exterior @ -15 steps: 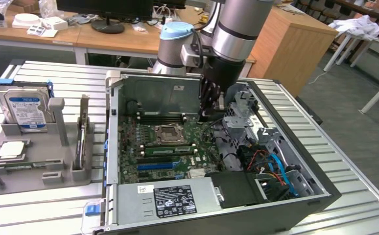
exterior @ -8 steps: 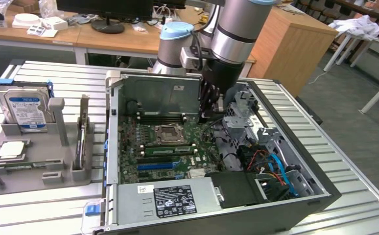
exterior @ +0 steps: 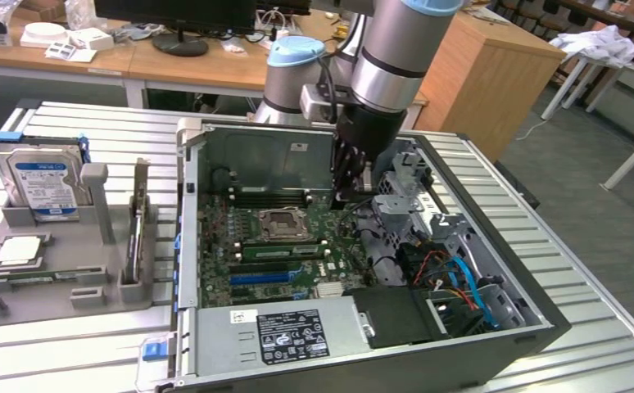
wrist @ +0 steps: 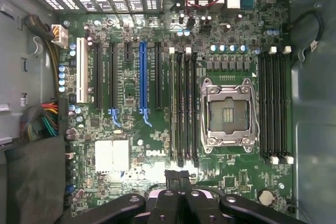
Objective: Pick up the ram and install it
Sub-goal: 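Press down the ram until it locks into place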
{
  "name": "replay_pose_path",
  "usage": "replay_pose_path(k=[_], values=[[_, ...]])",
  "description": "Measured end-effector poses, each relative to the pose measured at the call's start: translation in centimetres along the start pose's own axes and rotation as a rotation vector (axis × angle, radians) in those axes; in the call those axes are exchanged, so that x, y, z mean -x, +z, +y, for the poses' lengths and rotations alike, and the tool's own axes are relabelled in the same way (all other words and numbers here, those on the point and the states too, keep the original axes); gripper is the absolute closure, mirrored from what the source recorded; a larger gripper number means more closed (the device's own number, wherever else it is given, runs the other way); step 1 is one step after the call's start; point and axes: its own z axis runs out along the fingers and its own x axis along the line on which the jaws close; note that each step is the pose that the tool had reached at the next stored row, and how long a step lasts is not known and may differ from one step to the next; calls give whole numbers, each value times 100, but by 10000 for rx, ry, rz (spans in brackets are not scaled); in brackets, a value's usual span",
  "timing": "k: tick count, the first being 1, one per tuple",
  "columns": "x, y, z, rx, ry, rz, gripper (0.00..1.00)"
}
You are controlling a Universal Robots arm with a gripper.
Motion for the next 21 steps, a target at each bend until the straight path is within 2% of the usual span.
replay_pose_path(k=[21], values=[[-3,172,-6,0,0,0,89]])
